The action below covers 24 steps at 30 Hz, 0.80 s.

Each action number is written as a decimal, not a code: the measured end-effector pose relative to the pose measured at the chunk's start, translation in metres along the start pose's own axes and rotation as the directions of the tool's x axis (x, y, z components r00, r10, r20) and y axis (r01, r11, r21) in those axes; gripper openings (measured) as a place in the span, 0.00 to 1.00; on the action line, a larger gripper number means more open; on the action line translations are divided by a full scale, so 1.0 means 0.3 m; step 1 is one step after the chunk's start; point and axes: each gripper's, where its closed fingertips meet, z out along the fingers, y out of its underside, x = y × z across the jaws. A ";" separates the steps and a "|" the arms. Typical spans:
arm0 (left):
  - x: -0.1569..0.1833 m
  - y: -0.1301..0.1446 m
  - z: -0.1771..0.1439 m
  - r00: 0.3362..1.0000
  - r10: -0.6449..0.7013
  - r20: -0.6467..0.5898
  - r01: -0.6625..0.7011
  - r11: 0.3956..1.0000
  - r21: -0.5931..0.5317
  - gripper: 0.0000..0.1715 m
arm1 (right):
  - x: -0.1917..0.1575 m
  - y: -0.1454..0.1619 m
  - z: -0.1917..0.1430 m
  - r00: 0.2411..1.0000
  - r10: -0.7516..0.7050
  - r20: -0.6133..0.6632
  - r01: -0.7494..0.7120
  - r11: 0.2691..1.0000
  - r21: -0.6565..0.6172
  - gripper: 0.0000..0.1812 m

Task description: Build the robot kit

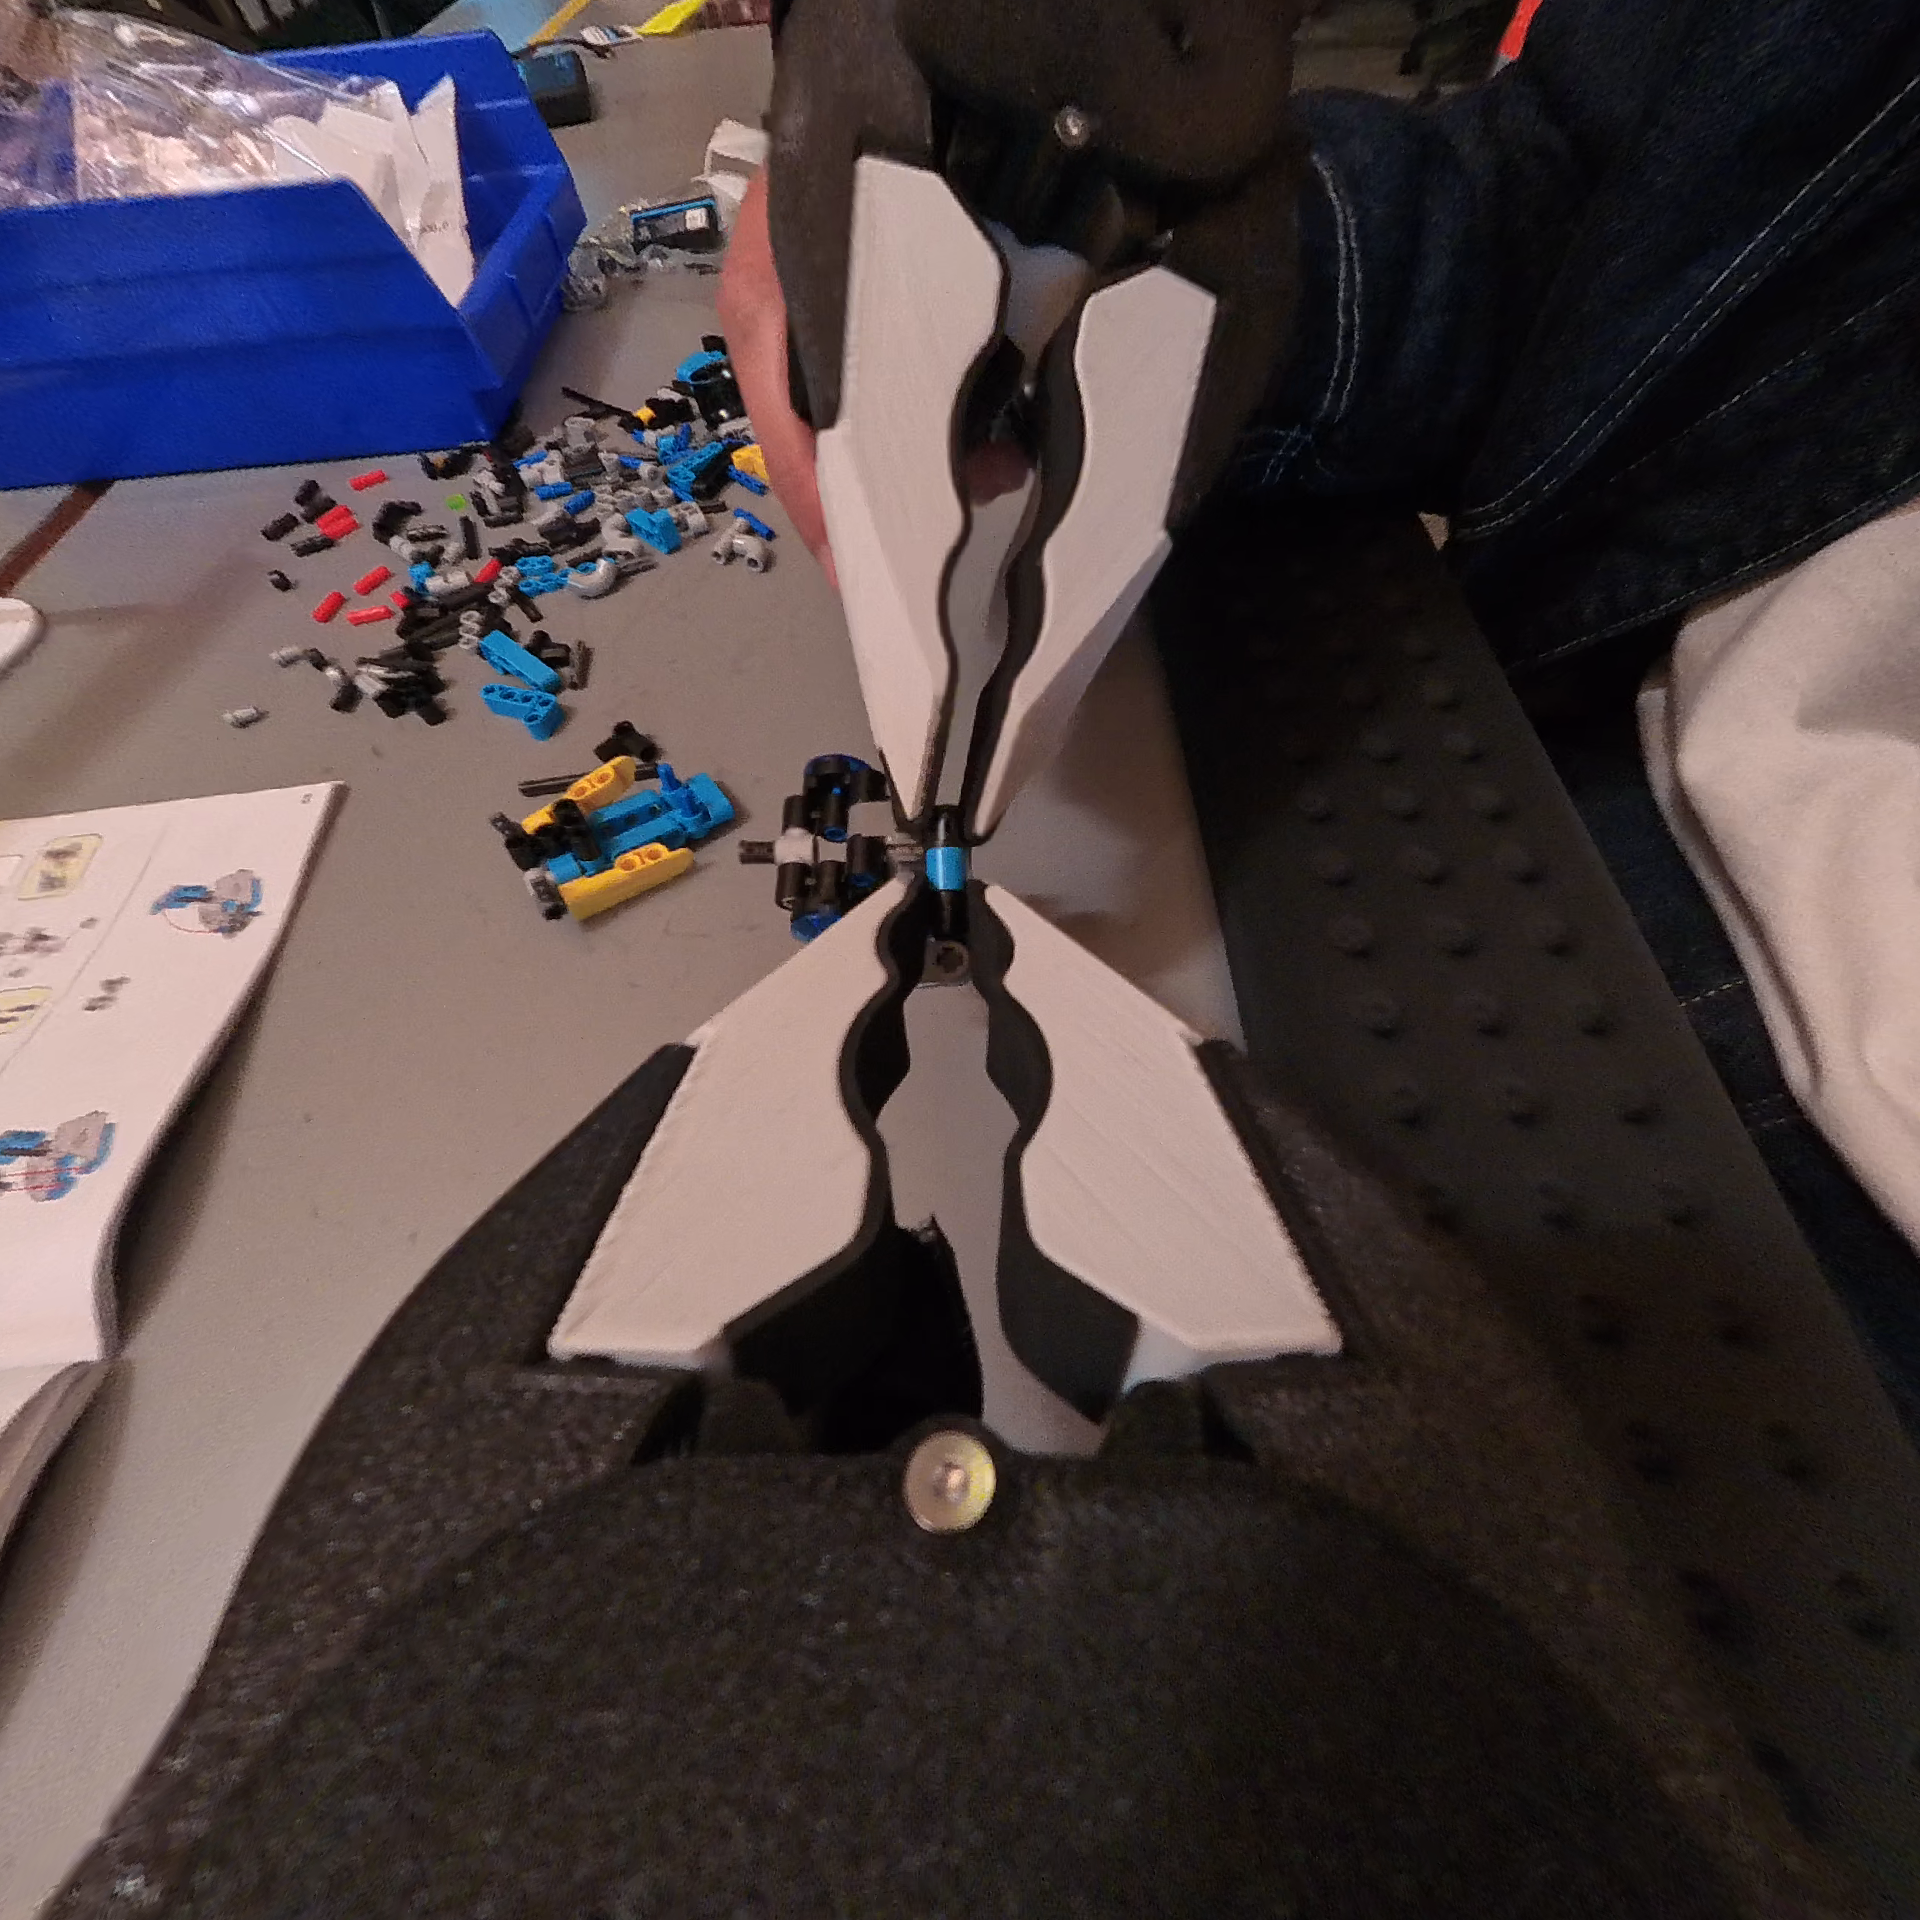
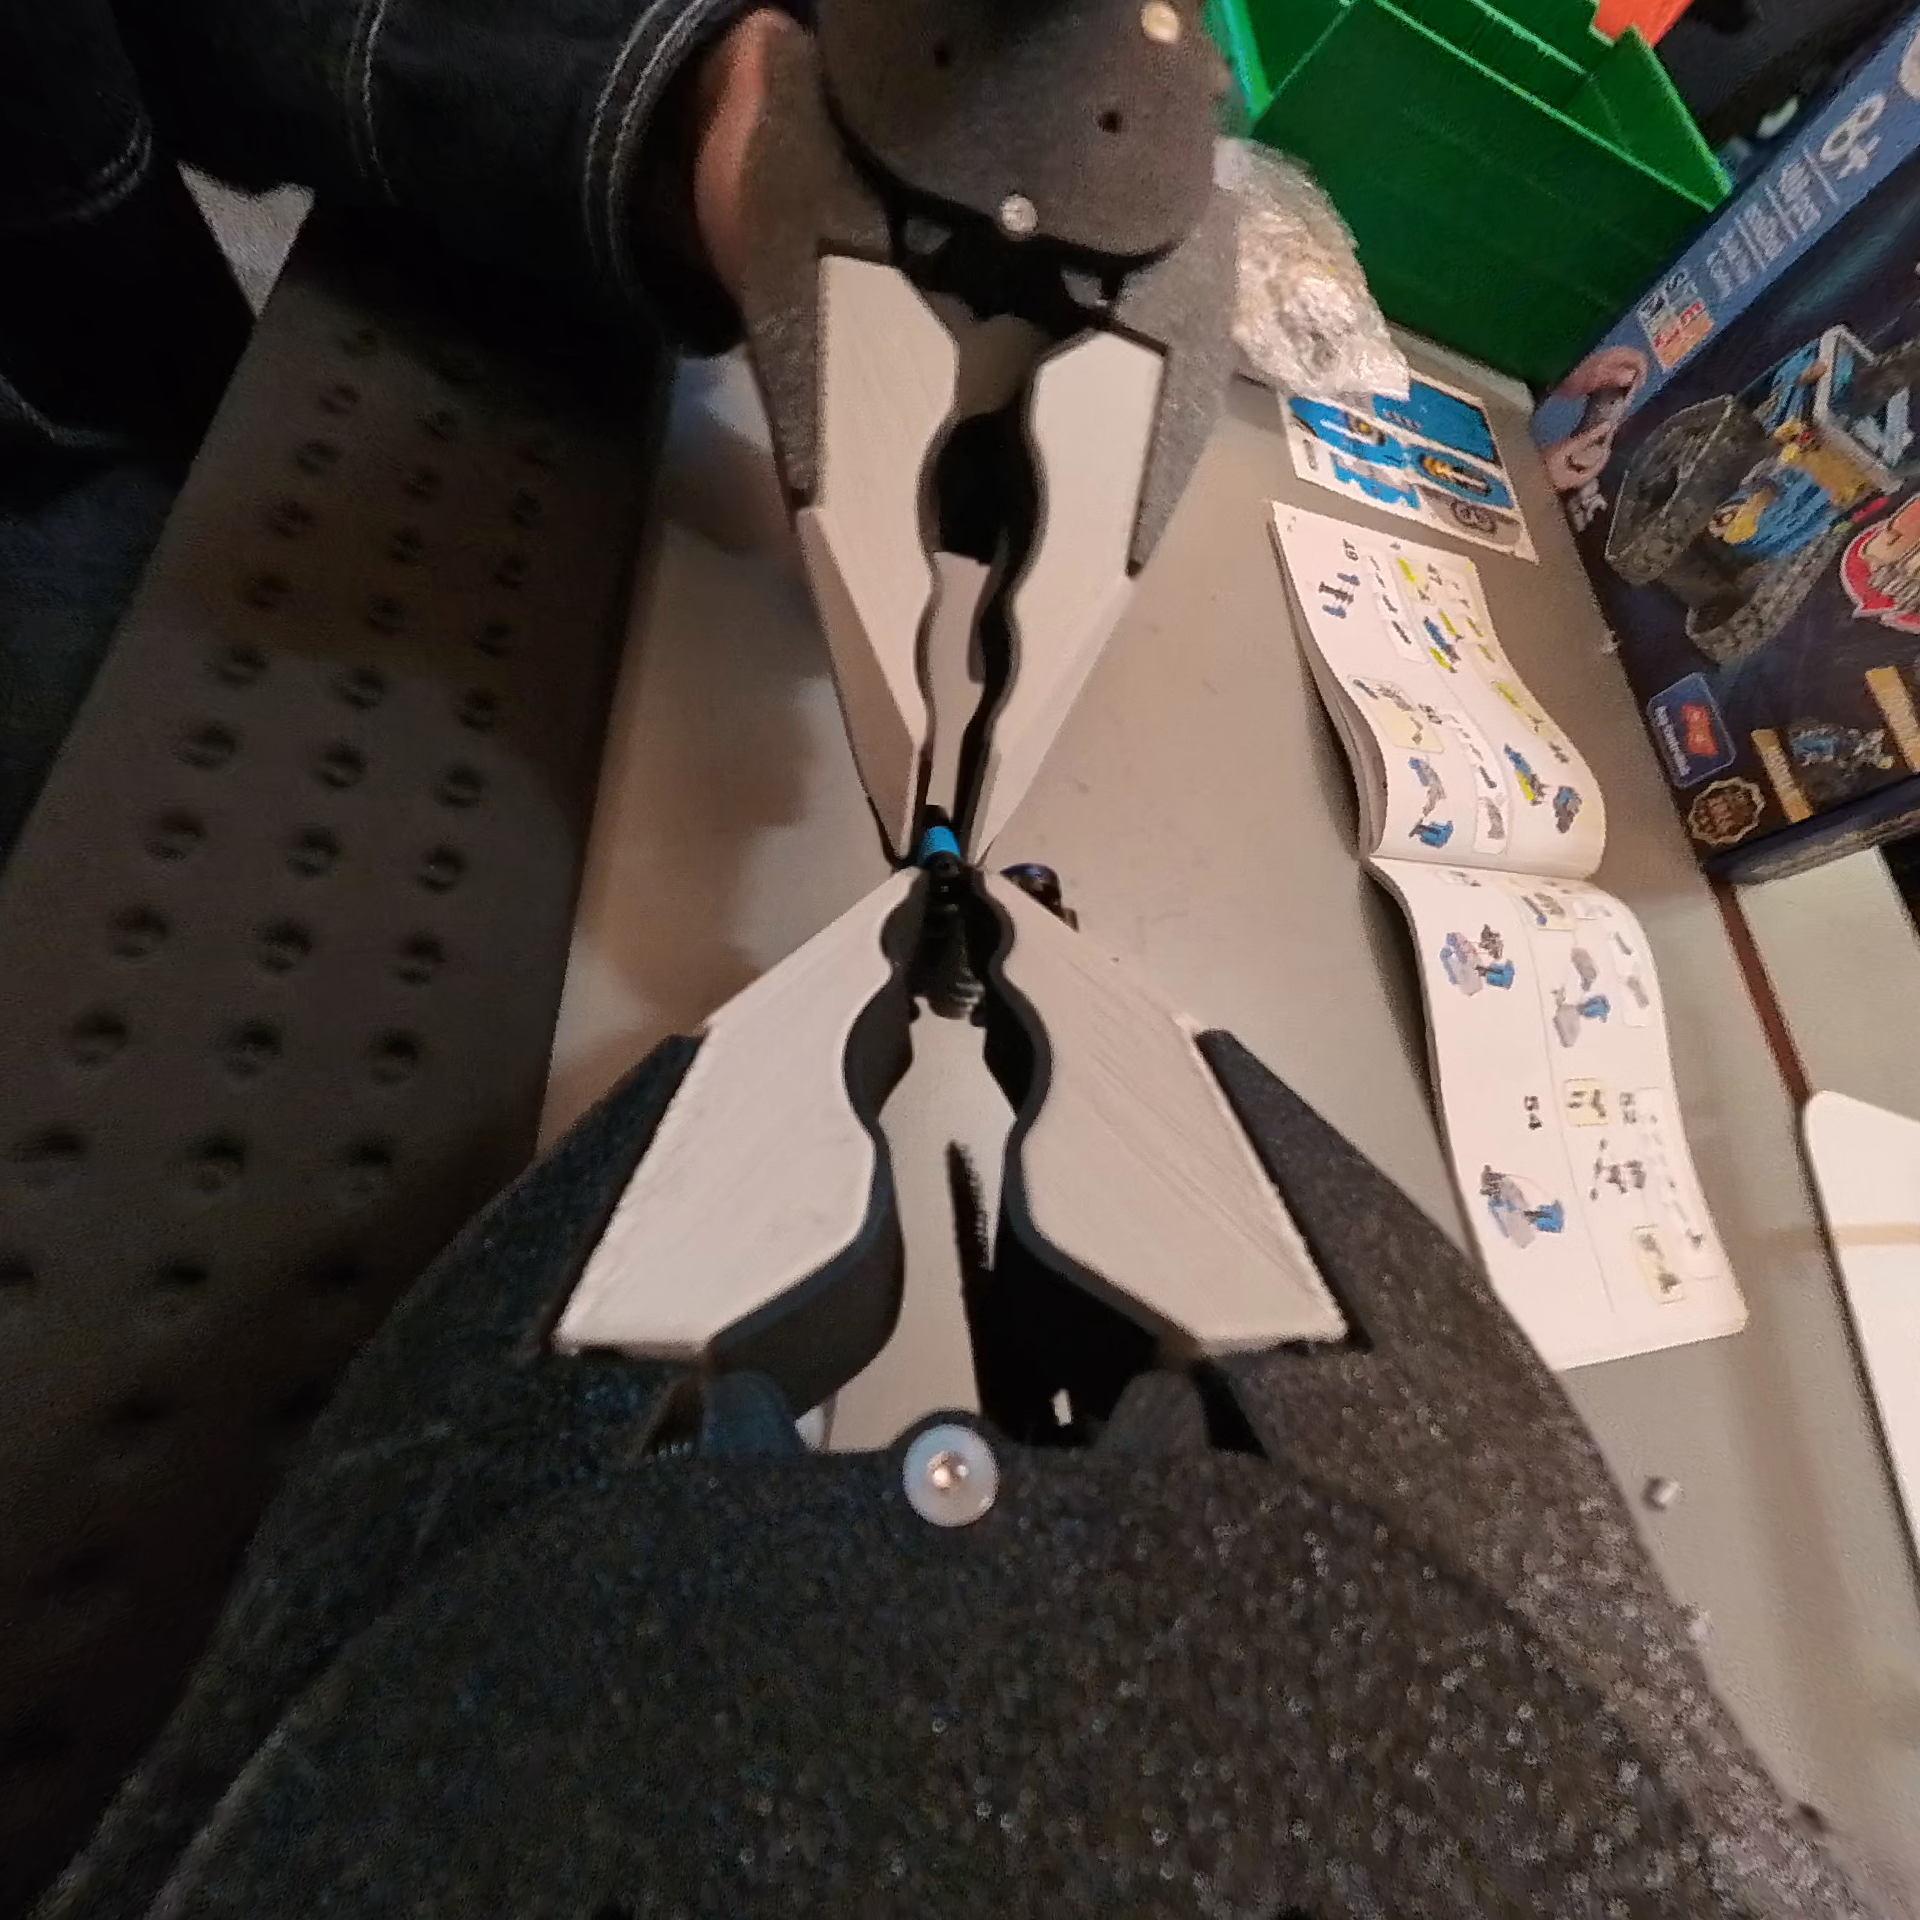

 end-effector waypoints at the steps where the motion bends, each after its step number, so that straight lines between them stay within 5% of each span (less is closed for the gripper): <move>1: -0.008 -0.005 -0.003 0.999 0.031 0.029 -0.031 1.000 0.003 0.04 | 0.010 -0.005 -0.002 0.999 0.036 0.001 -0.036 0.999 0.013 0.03; 7: -0.043 0.005 0.004 0.940 0.276 0.201 -0.261 0.960 -0.101 0.04 | 0.036 0.002 0.006 0.973 0.225 0.047 -0.227 0.973 0.035 0.03; 13: -0.059 0.013 0.009 0.887 0.379 0.265 -0.342 0.923 -0.174 0.04 | 0.047 0.012 0.012 0.927 0.365 0.087 -0.368 0.930 0.021 0.02; 18: -0.082 0.035 0.004 0.947 0.226 0.227 -0.200 0.971 -0.131 0.04 | 0.059 0.020 0.020 0.906 0.408 0.115 -0.416 0.907 0.057 0.05; 20: -0.135 0.075 -0.016 0.961 0.110 0.255 -0.073 0.986 -0.151 0.04 | 0.147 0.036 -0.025 0.875 0.481 0.056 -0.483 0.862 0.153 0.14; 24: -0.266 0.150 -0.111 0.915 -0.066 0.398 0.146 0.974 -0.175 0.04 | 0.371 0.349 -0.107 0.675 0.681 -0.284 -0.680 0.724 0.116 0.19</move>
